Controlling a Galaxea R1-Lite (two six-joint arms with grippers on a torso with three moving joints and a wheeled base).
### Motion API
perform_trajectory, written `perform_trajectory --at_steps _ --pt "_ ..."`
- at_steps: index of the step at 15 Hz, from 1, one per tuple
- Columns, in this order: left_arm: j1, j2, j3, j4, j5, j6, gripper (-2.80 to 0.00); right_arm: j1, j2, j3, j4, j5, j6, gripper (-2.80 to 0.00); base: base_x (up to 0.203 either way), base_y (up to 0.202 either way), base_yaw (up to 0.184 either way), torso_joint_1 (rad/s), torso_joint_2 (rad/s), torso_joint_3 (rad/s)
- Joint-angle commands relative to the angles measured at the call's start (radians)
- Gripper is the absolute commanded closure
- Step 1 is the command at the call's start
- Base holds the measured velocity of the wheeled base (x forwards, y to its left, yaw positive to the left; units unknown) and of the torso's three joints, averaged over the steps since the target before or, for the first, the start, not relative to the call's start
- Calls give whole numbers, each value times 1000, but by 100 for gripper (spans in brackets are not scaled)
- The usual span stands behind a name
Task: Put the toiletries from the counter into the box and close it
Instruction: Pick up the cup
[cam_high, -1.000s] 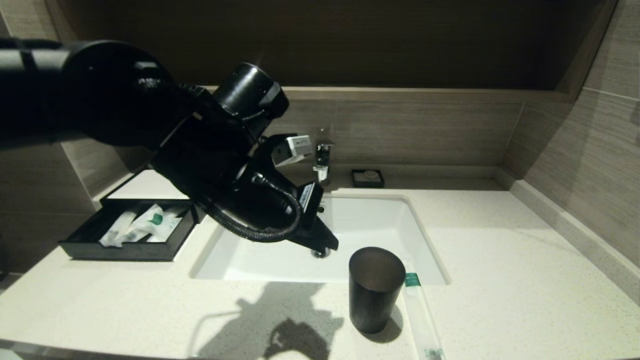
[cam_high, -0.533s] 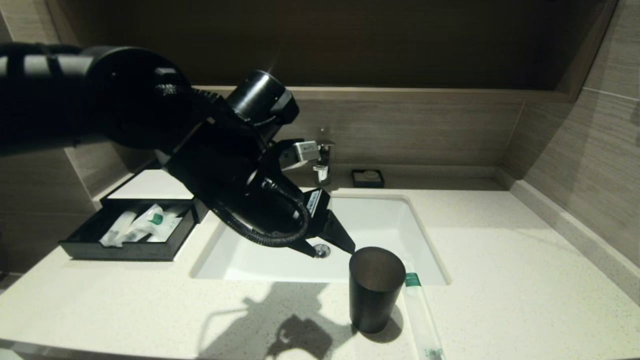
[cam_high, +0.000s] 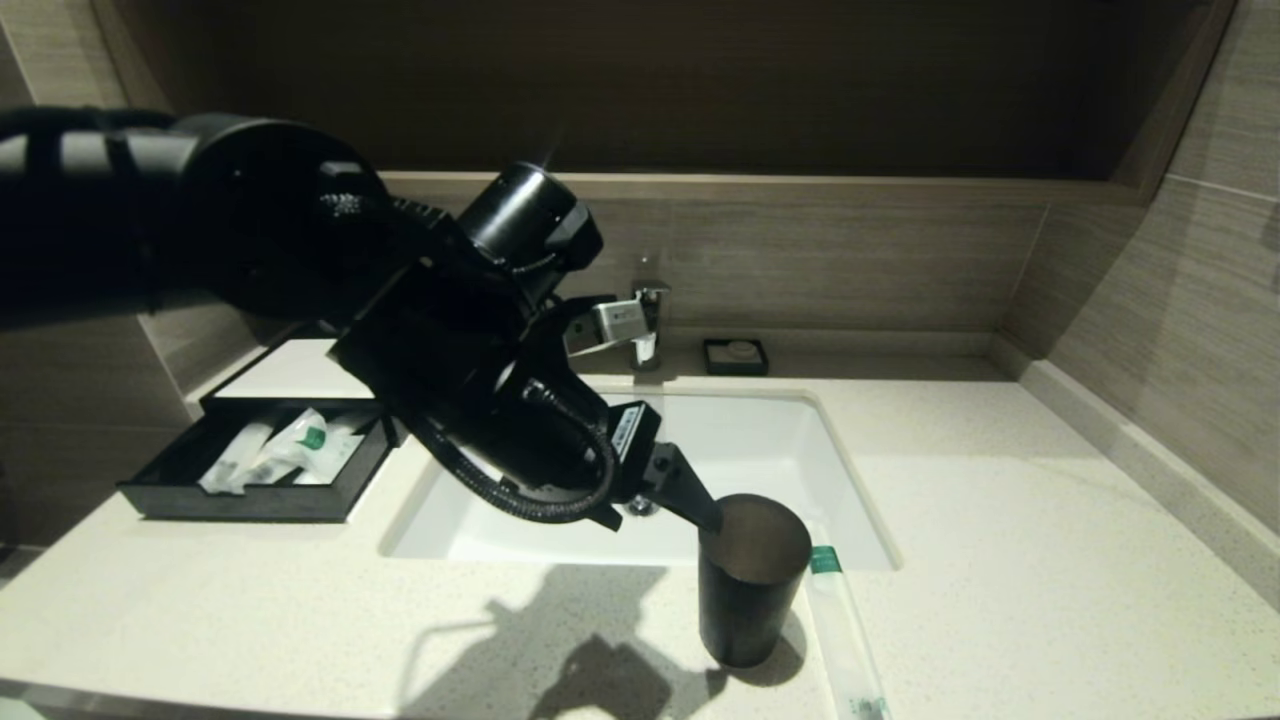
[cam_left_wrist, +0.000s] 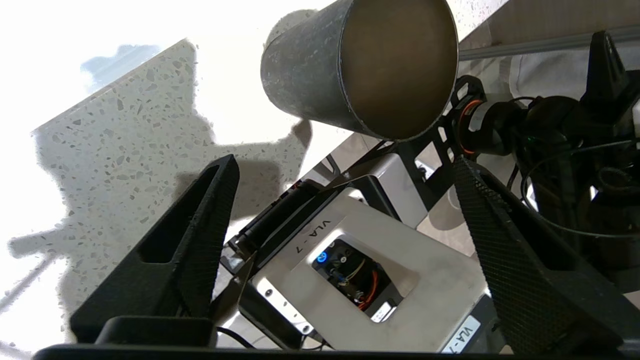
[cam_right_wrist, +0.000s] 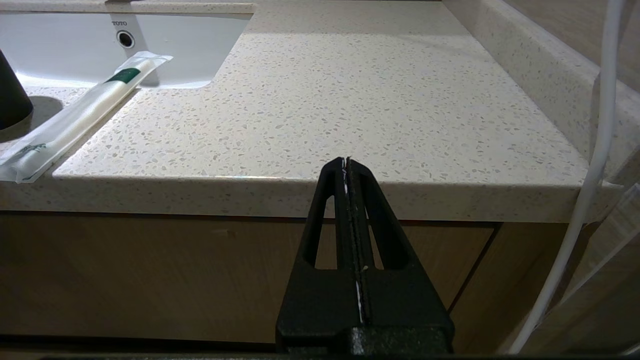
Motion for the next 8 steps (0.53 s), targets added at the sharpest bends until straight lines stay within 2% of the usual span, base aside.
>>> perform_trajectory --at_steps 1,3,6,8 --pt "0 -5 13 2 0 24 -280 0 0 0 0 0 -1 0 0 0 0 0 0 0" --pt "0 1 13 11 1 49 -280 0 0 0 0 0 -1 0 0 0 0 0 0 0" --pt "-8 8 8 14 11 51 -280 0 0 0 0 0 -1 0 0 0 0 0 0 0" --pt "-28 24 2 9 40 50 -280 1 0 0 0 0 -1 0 0 0 0 0 0 0"
